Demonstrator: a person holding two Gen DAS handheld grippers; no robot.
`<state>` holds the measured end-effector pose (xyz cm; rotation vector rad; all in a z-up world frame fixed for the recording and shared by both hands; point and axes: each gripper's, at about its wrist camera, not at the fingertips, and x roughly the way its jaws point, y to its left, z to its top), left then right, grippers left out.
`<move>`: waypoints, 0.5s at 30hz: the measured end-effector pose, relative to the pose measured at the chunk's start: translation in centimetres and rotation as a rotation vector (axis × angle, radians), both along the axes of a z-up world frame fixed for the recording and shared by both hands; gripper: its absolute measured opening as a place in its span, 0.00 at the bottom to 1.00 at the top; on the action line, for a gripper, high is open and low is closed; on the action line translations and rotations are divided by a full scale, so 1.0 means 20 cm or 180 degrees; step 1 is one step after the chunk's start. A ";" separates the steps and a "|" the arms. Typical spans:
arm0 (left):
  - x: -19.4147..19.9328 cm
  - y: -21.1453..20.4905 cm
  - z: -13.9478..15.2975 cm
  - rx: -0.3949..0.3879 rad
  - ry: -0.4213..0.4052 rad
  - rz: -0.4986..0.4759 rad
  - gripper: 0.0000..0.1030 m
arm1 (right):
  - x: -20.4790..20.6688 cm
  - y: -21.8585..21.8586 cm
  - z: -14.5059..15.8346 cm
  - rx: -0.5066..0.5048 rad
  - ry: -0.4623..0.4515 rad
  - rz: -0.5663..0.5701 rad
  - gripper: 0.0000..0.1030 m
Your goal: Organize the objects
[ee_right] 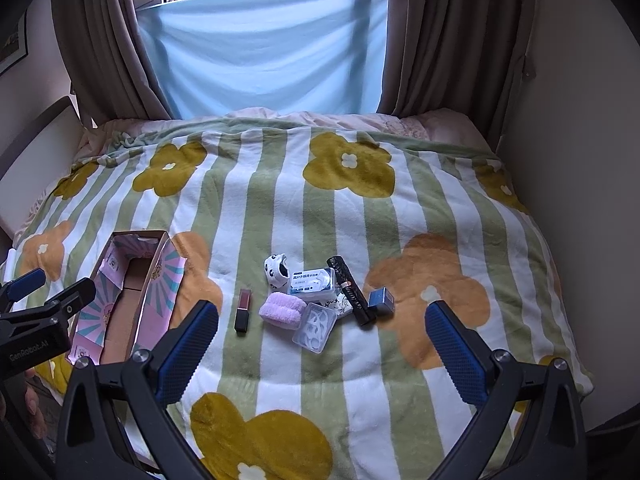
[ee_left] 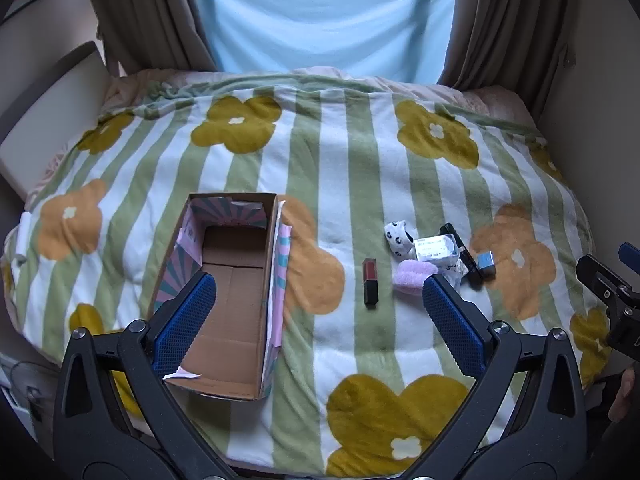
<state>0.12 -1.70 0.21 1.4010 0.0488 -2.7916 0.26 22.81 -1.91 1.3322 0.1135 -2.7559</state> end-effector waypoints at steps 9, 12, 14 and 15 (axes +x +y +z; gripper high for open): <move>-0.02 0.00 -0.03 -0.0026 -0.0053 -0.0018 0.99 | 0.00 0.01 0.00 0.0000 -0.0006 0.0000 0.99; -0.02 0.00 -0.04 -0.0027 -0.0068 -0.0035 0.99 | -0.01 0.01 -0.02 -0.0001 -0.0015 -0.0004 0.99; -0.02 0.00 -0.04 -0.0032 -0.0067 -0.0031 0.99 | -0.01 0.01 -0.02 -0.0004 -0.0014 -0.0005 0.99; -0.02 0.00 -0.04 -0.0029 -0.0062 -0.0027 0.99 | -0.01 0.01 -0.02 -0.0002 -0.0012 -0.0005 0.99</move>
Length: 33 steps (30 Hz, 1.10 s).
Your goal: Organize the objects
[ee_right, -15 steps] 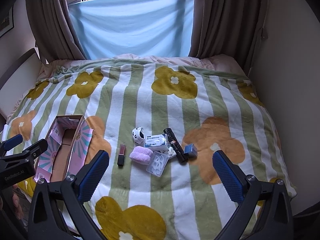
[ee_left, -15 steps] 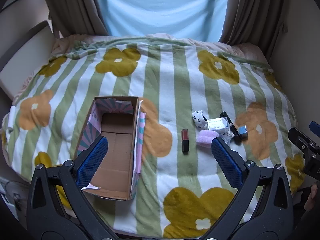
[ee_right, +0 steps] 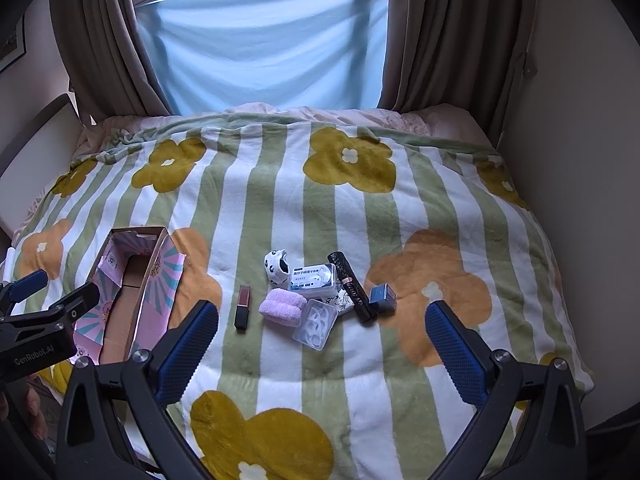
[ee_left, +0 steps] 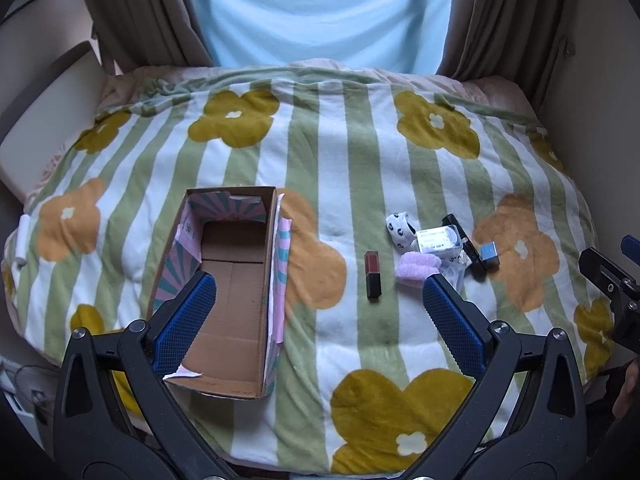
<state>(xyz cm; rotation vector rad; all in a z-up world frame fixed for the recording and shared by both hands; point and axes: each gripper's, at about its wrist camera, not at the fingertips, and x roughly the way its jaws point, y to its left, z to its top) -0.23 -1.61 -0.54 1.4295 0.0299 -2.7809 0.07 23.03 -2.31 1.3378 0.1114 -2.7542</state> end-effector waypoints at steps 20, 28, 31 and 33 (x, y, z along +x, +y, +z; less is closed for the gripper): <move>0.00 0.01 -0.01 -0.0003 -0.0021 -0.0101 0.99 | 0.00 -0.02 -0.02 0.0011 0.0000 0.0010 0.99; 0.00 0.02 -0.01 0.0017 -0.0041 -0.0121 0.99 | 0.00 -0.01 -0.01 0.0006 -0.0004 0.0005 0.99; 0.00 0.03 -0.01 0.0028 -0.0049 -0.0129 0.99 | -0.01 -0.01 -0.01 0.0006 -0.0006 0.0007 0.99; 0.01 0.04 -0.01 0.0033 -0.0051 -0.0136 0.99 | 0.00 -0.03 -0.02 0.0003 -0.0007 0.0013 0.99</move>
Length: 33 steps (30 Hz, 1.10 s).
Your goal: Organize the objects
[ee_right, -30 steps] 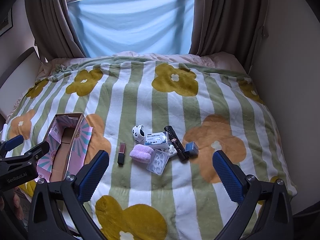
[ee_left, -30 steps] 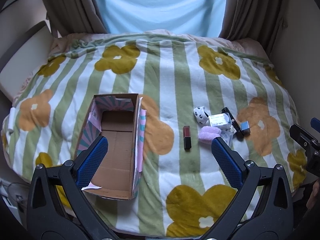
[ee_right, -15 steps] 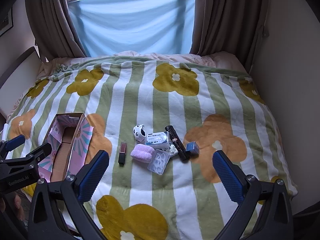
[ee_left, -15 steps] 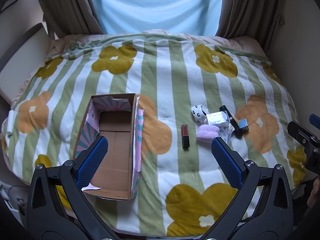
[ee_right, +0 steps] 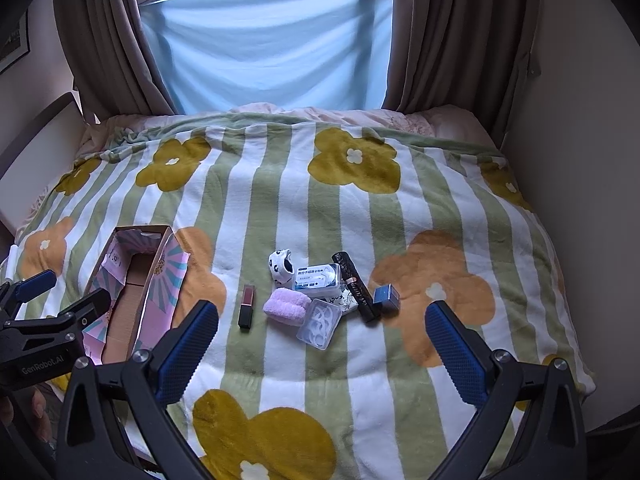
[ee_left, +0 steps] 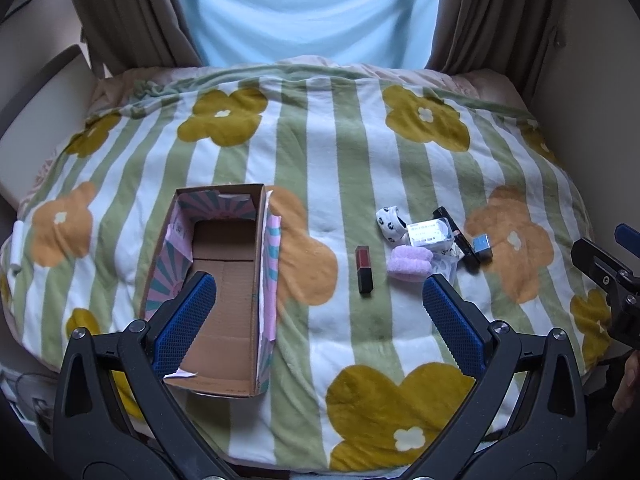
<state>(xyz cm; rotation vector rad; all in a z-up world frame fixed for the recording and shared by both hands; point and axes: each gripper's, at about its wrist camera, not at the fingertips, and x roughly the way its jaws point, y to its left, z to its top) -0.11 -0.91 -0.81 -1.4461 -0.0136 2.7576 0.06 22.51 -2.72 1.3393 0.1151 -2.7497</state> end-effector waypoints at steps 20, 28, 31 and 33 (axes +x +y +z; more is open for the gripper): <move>0.00 0.08 -0.02 0.0015 -0.0036 -0.0064 0.99 | 0.00 0.00 -0.01 -0.0022 -0.0009 -0.0016 0.99; -0.05 0.13 -0.07 0.0067 -0.0148 -0.0132 0.99 | -0.01 0.02 -0.04 -0.0023 -0.0057 -0.0005 0.99; -0.08 0.18 -0.11 0.0095 -0.0237 -0.0214 0.99 | -0.04 0.07 -0.06 -0.0062 -0.0115 -0.0014 0.99; -0.12 0.22 -0.16 0.0157 -0.0358 -0.0291 0.99 | -0.07 0.12 -0.09 -0.0078 -0.0174 -0.0026 0.99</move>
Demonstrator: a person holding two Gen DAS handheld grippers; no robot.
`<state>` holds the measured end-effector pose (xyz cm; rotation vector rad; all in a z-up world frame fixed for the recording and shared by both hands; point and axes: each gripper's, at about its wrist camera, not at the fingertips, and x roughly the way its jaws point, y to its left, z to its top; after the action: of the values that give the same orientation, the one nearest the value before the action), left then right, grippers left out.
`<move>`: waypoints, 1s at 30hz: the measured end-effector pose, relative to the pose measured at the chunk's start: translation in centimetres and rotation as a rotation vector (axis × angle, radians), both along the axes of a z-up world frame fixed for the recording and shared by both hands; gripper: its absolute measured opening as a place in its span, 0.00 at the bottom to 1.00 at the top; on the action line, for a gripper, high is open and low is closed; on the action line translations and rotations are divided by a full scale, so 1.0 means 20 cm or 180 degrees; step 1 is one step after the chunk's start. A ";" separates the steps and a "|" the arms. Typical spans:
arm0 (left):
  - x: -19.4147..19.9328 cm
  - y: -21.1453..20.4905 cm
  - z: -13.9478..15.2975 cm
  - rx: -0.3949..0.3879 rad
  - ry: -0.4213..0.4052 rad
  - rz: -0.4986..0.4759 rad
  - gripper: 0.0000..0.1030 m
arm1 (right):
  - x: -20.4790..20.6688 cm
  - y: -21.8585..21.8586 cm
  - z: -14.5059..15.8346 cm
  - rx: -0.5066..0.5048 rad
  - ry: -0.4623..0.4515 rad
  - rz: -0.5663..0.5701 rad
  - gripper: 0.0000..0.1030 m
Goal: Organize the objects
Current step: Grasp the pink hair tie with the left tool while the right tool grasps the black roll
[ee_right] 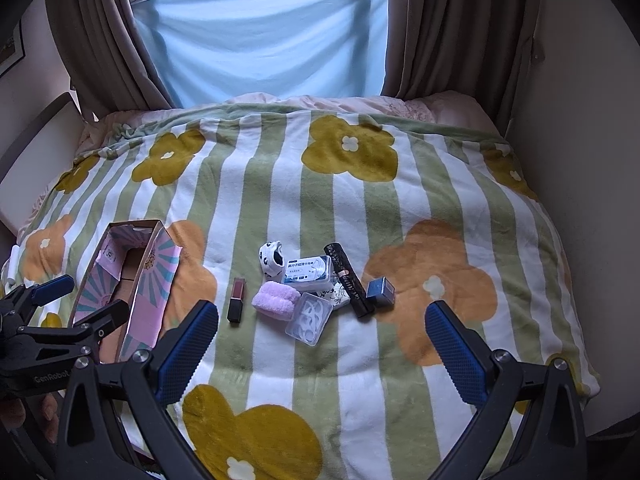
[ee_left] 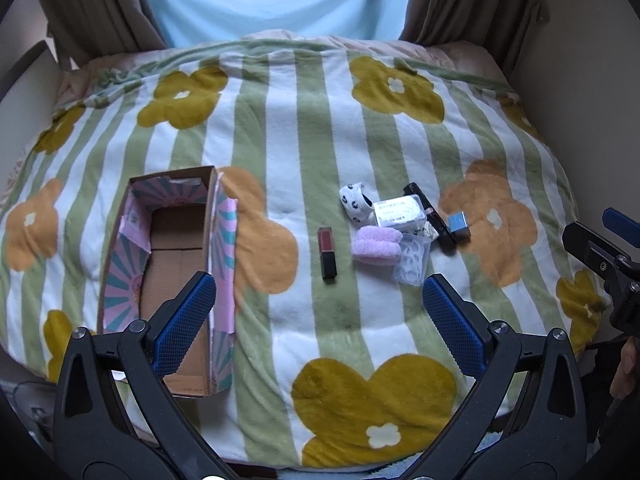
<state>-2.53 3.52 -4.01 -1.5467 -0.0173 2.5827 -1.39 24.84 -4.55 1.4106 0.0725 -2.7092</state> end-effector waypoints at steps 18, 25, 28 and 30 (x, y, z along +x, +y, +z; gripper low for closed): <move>-0.52 0.41 -0.65 0.0160 -0.0925 -0.0517 0.99 | -0.67 0.41 -0.58 -0.0326 -0.0824 0.0918 0.99; -0.71 0.50 -0.94 0.0139 -0.1260 -0.0712 0.99 | -0.95 0.43 -0.96 -0.0483 -0.1247 0.1347 0.88; -0.75 0.53 -1.05 0.0185 -0.1389 -0.0769 0.99 | -1.04 0.42 -1.10 -0.0696 -0.1448 0.1431 0.85; -0.78 0.54 -1.11 0.0230 -0.1501 -0.0765 0.99 | -1.08 0.40 -1.18 -0.0775 -0.1568 0.1517 0.81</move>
<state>-18.12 14.42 -26.30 -1.9543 0.0271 1.9713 -23.02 32.89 -28.10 1.6764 0.0365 -1.8767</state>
